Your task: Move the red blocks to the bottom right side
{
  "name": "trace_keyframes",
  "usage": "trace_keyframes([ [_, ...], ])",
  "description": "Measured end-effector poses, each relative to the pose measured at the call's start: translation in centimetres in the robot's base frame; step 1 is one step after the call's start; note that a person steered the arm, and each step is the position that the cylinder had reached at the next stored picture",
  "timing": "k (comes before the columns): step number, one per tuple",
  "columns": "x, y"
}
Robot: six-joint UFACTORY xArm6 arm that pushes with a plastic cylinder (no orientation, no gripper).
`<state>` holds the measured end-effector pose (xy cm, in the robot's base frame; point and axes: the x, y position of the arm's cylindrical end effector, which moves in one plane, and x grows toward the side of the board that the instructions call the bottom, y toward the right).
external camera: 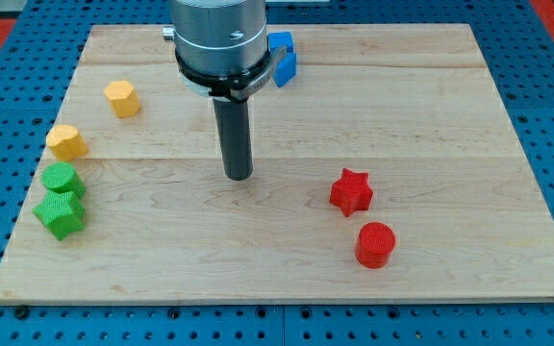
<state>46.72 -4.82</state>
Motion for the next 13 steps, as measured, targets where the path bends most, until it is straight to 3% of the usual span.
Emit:
trace_keyframes([
  [1,2.0,0.9],
  [3,10.2,3.3],
  [4,12.1,7.4],
  [7,10.9,17.7],
  [9,11.1,19.9],
  [10,10.8,12.9],
  [11,7.4,5.6],
  [12,4.1,8.4],
  [13,3.4,13.3],
])
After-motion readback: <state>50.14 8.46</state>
